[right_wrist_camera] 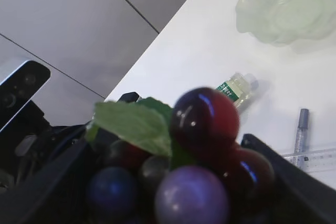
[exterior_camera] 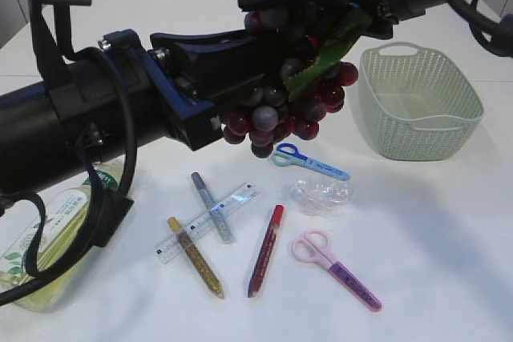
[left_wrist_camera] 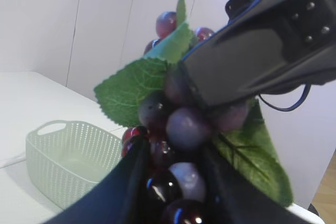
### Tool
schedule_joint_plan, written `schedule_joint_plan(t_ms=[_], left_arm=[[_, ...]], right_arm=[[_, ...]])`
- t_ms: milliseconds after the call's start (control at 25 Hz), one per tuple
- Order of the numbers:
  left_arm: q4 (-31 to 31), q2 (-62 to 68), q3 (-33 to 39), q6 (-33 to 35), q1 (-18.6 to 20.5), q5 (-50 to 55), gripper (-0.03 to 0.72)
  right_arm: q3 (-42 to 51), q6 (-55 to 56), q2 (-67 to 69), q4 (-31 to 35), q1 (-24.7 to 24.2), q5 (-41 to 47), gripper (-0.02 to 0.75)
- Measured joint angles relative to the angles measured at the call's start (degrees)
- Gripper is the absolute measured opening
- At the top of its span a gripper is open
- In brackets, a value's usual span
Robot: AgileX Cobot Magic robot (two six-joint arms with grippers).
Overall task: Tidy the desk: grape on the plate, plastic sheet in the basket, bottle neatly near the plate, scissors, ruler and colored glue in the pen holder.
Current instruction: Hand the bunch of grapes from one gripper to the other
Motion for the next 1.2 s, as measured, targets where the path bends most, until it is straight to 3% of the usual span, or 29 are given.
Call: schedule_joint_plan(t_ms=[920,1200], left_arm=[[-0.4,0.0,0.0,0.0,0.0,-1.2,0.215],[-1.1,0.0,0.0,0.0,3.3,-1.2,0.214]], right_arm=[[0.0,-1.6,0.0,4.8,0.0,-17.6,0.640],[0.0,-0.4,0.0,2.8,-2.1,-19.4,0.634]])
